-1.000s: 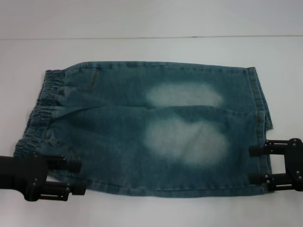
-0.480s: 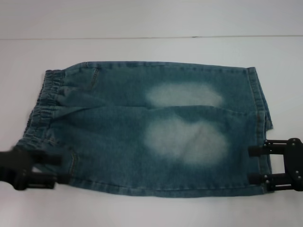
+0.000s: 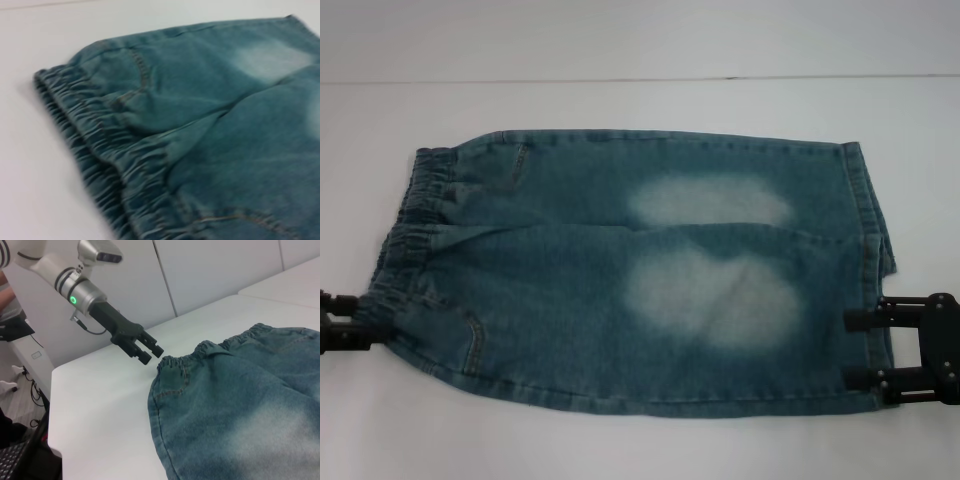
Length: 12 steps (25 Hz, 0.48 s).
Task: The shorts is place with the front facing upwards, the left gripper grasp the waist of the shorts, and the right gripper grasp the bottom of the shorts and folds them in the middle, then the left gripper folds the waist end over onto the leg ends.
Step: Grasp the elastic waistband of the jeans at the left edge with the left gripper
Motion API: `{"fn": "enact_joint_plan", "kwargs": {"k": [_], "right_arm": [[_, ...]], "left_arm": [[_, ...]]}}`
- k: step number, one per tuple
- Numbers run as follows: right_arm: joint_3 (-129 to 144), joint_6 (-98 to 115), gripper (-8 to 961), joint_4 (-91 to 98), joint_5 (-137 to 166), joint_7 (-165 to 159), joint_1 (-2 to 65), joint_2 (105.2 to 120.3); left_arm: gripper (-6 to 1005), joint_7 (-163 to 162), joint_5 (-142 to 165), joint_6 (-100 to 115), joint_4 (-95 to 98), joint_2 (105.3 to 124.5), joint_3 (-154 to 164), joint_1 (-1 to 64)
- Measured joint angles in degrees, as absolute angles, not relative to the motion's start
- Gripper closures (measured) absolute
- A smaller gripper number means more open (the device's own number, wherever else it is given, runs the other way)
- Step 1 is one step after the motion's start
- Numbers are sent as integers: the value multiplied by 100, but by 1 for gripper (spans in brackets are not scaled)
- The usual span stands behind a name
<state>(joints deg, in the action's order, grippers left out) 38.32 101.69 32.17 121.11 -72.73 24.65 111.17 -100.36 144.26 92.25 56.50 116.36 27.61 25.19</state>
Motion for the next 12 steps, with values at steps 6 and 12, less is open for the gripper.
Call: {"fn": "enact_joint_plan", "kwargs": {"k": [6,12], "right_arm": [[3814,10164,163,3210,12111,-7270,2460,11118],[3815,10159,162,3208,12111,-7268,2475,11117]], "left_arm": [[410,-10138,14732,8849,5613,11680,2796,2550],[433,-10167,14792,8678,5613,11737,2831,2550]]}}
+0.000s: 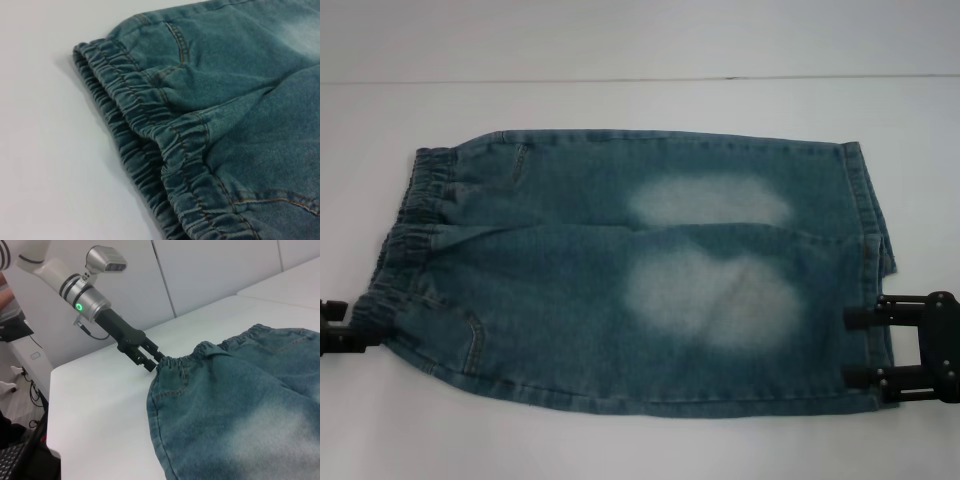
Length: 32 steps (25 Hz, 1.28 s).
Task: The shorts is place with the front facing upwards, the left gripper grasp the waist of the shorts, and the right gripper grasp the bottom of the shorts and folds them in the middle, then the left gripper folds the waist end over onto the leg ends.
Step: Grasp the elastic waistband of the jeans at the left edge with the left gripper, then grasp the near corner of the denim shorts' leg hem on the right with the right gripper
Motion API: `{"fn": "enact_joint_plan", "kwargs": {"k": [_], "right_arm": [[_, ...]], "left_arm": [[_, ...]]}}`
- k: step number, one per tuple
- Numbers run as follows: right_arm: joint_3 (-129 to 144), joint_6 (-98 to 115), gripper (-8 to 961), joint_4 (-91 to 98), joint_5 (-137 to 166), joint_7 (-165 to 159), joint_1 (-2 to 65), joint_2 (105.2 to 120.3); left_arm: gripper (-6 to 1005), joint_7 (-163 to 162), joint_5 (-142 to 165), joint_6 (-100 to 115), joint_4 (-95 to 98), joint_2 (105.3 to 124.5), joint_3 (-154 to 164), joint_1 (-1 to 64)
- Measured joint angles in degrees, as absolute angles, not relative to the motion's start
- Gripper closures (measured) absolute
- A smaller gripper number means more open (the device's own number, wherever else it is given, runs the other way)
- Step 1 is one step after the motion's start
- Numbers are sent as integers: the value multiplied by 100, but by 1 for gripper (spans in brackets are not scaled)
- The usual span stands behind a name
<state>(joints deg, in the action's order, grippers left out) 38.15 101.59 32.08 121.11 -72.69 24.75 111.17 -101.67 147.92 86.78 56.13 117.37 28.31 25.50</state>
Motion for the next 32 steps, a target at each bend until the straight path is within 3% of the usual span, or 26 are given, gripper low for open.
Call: {"fn": "enact_joint_plan", "kwargs": {"k": [11,22,32], "right_arm": [[3801,10105,163,3208,12111,-7268,2459,11117],[3803,10093,162,3199,12111,-7260,2434,11126],[3038,10038,162,3296,12083,-8128,2523,11047]], "left_arm": [[474,-10121,14924,8648,5499,11809,3000,2629],[901,-10116,14943,8720,5482,11836,3024,2713],[978,-10323,14851,9200,5489,11800,2793,2902]]}}
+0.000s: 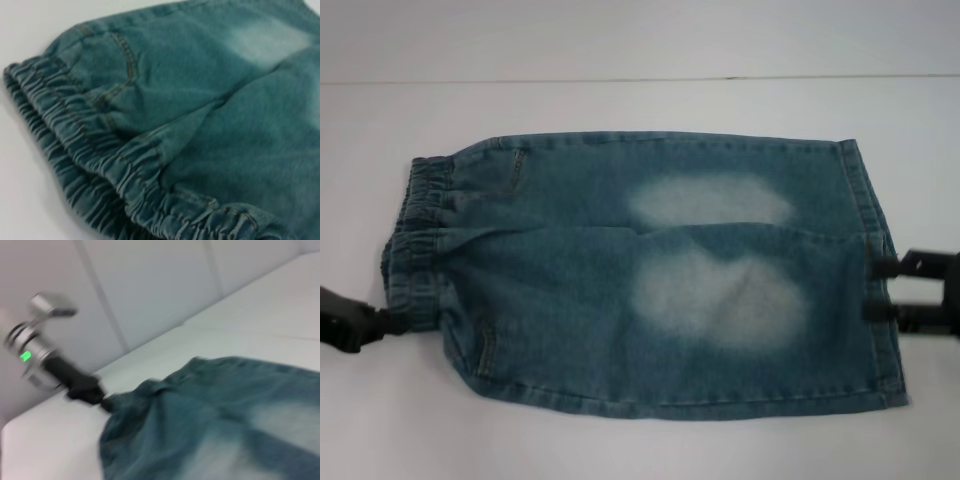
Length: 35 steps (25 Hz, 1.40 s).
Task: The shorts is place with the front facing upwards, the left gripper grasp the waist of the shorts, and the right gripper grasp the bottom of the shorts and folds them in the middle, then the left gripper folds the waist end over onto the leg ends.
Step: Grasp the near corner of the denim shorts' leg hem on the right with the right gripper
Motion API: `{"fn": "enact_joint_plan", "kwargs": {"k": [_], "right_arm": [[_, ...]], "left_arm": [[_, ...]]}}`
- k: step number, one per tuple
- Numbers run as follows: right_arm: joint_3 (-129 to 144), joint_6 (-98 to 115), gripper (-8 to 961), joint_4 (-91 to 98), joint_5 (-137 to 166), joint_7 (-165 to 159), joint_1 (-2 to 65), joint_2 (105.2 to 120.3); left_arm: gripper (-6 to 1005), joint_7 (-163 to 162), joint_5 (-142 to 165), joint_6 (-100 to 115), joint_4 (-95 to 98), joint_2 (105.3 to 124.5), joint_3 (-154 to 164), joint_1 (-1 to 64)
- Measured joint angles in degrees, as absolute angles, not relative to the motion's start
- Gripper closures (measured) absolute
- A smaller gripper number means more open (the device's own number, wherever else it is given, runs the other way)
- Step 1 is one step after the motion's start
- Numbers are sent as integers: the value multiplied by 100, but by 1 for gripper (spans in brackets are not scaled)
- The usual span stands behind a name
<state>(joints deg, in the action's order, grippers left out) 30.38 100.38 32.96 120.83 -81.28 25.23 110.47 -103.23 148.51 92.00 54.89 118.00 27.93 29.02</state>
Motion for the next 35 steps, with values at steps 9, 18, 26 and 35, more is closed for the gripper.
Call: {"fn": "enact_joint_plan", "kwargs": {"k": [9,18,26,35], "right_arm": [[3032,10071,162,4332,12899,-10064,2847,10907],[3393,10629,162,4699,14605,-10362,3366,10966],[4034,10461,264,4647,15257,-10585,3577,11145],[4428,10113,328,4614,15308,-10857,3606,11205]], "left_arm": [[985,-10938,14735,9311,5520,11727,2682,3188],[985,-11146,14529,9332,5530,11636,2575,3347],[985,-11157,14492,9302,5517,11644,2620,3378],[985,-11110,14492,9263,5483,11671,2627,3381]]}}
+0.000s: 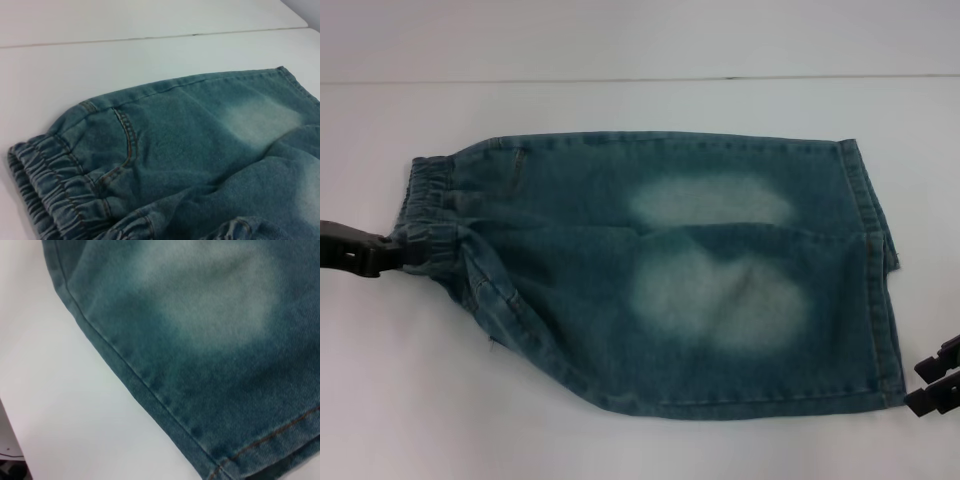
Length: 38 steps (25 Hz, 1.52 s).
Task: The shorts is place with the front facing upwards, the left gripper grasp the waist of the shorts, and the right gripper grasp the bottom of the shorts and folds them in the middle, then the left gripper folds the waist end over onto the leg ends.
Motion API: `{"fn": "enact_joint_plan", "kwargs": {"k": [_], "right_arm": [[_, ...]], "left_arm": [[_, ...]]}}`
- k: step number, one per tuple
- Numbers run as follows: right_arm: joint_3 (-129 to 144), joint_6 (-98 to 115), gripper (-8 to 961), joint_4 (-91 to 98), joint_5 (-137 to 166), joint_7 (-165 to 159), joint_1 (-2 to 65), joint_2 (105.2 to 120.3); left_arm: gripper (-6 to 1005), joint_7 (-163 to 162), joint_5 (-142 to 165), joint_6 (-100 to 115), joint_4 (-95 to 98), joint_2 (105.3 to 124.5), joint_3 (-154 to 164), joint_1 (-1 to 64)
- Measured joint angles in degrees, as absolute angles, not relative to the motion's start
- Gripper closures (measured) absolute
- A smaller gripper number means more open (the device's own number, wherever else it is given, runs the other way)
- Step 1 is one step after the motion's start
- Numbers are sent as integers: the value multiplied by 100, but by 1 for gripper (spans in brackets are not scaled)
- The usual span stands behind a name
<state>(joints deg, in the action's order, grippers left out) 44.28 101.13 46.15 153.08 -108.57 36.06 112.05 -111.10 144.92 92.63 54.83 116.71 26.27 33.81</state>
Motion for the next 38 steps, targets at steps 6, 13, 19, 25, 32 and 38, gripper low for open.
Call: {"fn": "enact_joint_plan", "kwargs": {"k": [6,13,19,25,32,38], "right_arm": [[4443,10029,328,4565,15440,-10879,3682,11301],[4442,9983,329,4528,15424,-10869,3774,11385],[4410,9947,344,4472,15385,-10758,3807,11465],[4386,9914,455,4460,15382,-10578,3819,11519],[4423,9869,625,4453,15388,-10566,3817,11538],[4428,9770,847,4442,15413,-10561,3799,11547]], "left_arm": [[985,-11108,14493,9209,5475,11678,2628,3359],[985,-11094,14493,9184,5475,11698,2637,3337],[985,-11073,14493,9183,5475,11713,2637,3310],[986,-11032,14493,9177,5400,11716,2636,3299],[986,-11030,14493,9193,5394,11716,2637,3295],[986,-11029,14493,9216,5365,11715,2637,3295]]}}
